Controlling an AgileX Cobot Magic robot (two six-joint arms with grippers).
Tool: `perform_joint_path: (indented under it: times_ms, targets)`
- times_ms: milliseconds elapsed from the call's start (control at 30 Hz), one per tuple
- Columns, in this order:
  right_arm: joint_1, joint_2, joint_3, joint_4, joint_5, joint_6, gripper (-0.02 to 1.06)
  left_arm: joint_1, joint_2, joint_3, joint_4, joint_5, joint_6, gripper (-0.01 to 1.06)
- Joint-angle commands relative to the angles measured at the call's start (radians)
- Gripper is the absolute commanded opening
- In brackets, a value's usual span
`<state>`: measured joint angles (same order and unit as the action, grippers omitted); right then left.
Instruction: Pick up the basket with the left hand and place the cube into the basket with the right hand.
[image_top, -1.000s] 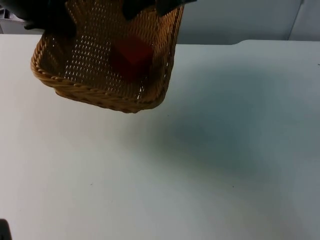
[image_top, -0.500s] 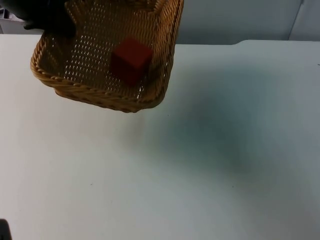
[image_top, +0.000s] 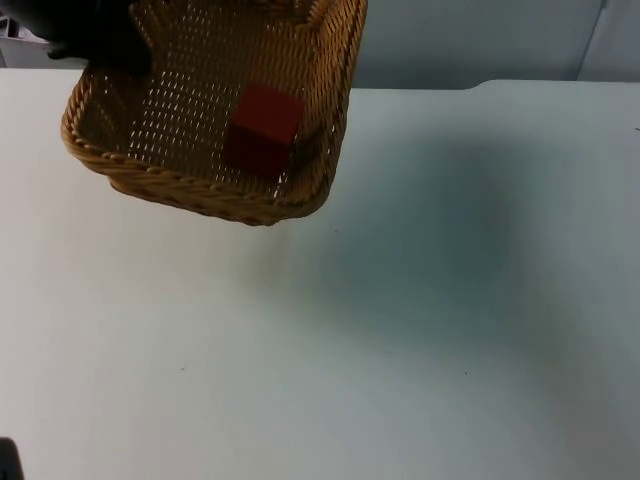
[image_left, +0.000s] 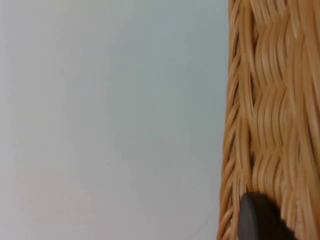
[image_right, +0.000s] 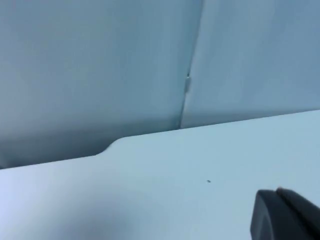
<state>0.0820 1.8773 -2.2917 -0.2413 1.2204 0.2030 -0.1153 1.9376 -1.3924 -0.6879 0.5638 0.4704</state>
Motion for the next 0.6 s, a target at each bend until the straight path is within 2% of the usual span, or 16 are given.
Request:
perform_joint_path:
  times_ms: [0, 267, 367, 533, 567]
  targets:
    - [-0.004, -0.007, -0.006, -0.052, 0.001, 0.007, 0.0, 0.001, -0.012, -0.001, -0.034, -0.014, -0.006, 0.0]
    - [-0.004, -0.007, -0.006, -0.042, 0.001, 0.007, 0.0, 0.001, -0.012, -0.001, -0.042, -0.014, -0.006, 0.0]
    - [-0.004, -0.007, -0.006, -0.042, 0.001, 0.007, 0.0, 0.001, -0.012, -0.001, -0.04, 0.01, -0.006, 0.0]
    - [-0.004, -0.007, -0.006, -0.042, 0.001, 0.007, 0.0, 0.001, -0.012, -0.001, -0.038, 0.111, 0.02, 0.0]
    - [-0.004, -0.007, -0.006, -0.042, 0.001, 0.007, 0.0, 0.001, -0.012, -0.001, -0.038, 0.157, 0.022, 0.0]
